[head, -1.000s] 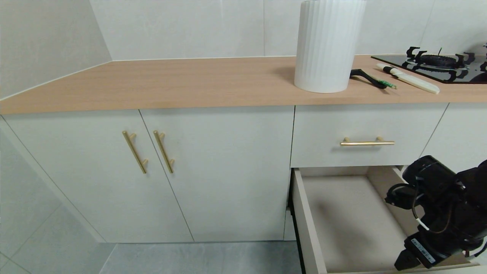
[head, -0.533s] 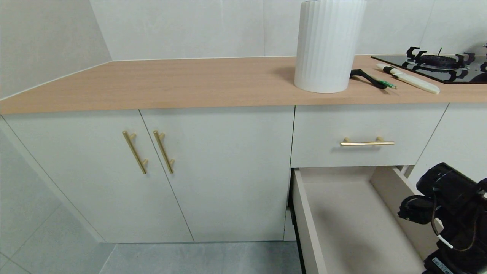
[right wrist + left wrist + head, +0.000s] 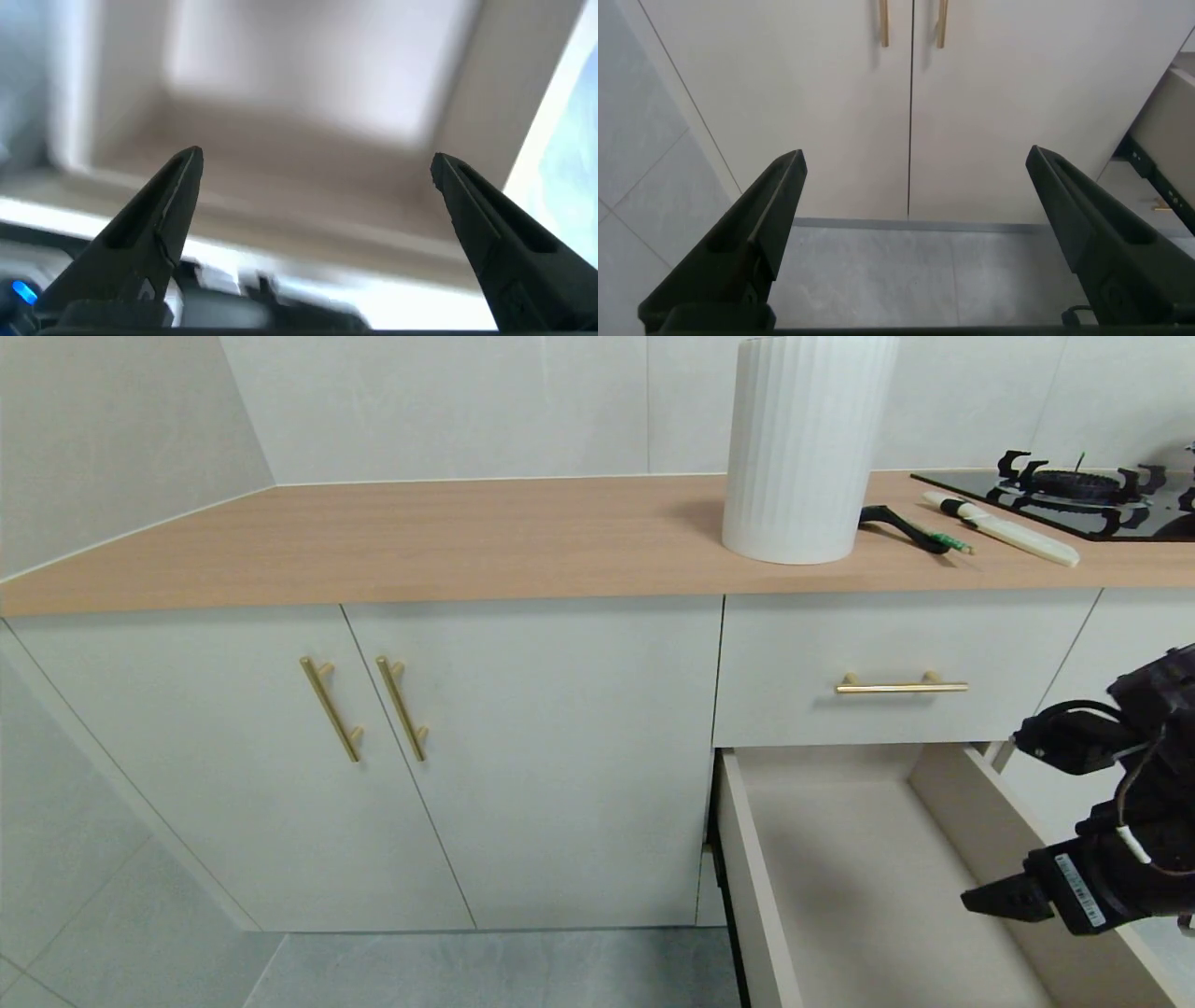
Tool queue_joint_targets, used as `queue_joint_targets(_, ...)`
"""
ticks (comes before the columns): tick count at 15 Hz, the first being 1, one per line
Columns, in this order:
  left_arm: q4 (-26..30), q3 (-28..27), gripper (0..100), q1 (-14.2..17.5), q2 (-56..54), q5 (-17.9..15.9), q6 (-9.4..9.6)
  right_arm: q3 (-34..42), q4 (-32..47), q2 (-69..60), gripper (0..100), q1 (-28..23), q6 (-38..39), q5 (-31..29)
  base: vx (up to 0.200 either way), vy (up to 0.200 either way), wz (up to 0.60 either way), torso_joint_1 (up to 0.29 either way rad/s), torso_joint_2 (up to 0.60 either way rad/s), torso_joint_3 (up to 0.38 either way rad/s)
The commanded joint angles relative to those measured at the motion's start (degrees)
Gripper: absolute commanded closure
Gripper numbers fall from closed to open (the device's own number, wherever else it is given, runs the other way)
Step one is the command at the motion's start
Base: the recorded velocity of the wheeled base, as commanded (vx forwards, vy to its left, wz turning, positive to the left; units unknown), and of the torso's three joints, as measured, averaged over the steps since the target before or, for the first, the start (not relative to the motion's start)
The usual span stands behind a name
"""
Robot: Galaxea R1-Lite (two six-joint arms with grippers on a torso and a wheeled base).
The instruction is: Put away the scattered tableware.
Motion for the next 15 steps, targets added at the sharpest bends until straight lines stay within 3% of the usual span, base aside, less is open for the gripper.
queue_joint_targets(1,0.0,0.0,0,0.0,0.0,0.0,-0.02,0.3,-2.4,-6.2,0,-0.2,0.3,0.8,0.0,0.0,0.0,0.0,0.0,0.0)
queue_joint_targets(7,0.0,0.0,0,0.0,0.0,0.0,-0.02,0.7,-4.8,-7.1,0,-0.3,0.3,0.6,0.0,0.0,0.0,0.004,-0.03,-0.031)
queue_joint_targets(10,0.0,0.0,0,0.0,0.0,0.0,-0.02,0.7,-4.8,-7.1,0,-0.3,0.2,0.6,0.0,0.0,0.0,0.084,-0.22,-0.287)
queue_joint_targets(15,0.0,0.0,0,0.0,0.0,0.0,-0.02,0.6,-4.9,-7.1,0,-0.3,0.2,0.5,0.0,0.0,0.0,0.129,-0.52,-0.31)
